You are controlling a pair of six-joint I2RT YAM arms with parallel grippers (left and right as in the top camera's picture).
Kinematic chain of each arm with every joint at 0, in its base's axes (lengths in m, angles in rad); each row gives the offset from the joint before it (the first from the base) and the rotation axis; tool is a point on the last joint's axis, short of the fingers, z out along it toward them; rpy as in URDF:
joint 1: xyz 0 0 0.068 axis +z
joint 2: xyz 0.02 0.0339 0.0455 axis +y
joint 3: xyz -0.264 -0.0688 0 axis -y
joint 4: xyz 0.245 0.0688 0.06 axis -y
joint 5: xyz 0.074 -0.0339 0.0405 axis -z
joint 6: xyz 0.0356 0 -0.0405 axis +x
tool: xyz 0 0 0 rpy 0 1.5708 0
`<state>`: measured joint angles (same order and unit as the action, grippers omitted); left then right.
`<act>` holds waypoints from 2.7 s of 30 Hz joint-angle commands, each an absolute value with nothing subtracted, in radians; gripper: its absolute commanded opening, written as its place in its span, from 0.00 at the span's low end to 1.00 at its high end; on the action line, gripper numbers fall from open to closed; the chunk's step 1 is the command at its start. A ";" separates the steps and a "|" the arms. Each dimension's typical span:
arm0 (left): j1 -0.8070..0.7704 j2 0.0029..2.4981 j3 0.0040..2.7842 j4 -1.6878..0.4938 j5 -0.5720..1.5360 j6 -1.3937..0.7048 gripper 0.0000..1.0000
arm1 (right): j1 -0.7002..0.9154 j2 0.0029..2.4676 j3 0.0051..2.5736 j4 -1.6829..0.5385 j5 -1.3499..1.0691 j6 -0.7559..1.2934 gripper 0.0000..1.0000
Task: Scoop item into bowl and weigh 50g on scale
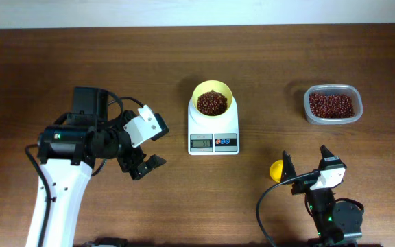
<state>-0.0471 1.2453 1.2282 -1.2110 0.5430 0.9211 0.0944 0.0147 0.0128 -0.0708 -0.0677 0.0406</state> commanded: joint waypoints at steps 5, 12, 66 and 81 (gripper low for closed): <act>-0.041 1.232 1.227 -1.212 0.557 0.933 0.99 | 0.104 0.006 0.006 -0.075 -0.051 0.033 0.99; -0.041 1.232 1.227 -1.213 0.557 0.933 0.99 | 0.104 0.006 0.006 -0.075 -0.051 0.033 0.99; 0.075 0.774 1.227 -1.324 0.250 0.170 0.99 | 0.104 0.006 0.006 -0.075 -0.051 0.033 0.99; 0.075 0.114 1.081 -1.336 0.142 -0.021 0.99 | 0.104 0.006 0.006 -0.075 -0.052 0.033 0.99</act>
<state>0.0689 0.1860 1.0855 -1.3411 0.1822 0.0433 0.0944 0.0154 0.0128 -0.0711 -0.0669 0.0406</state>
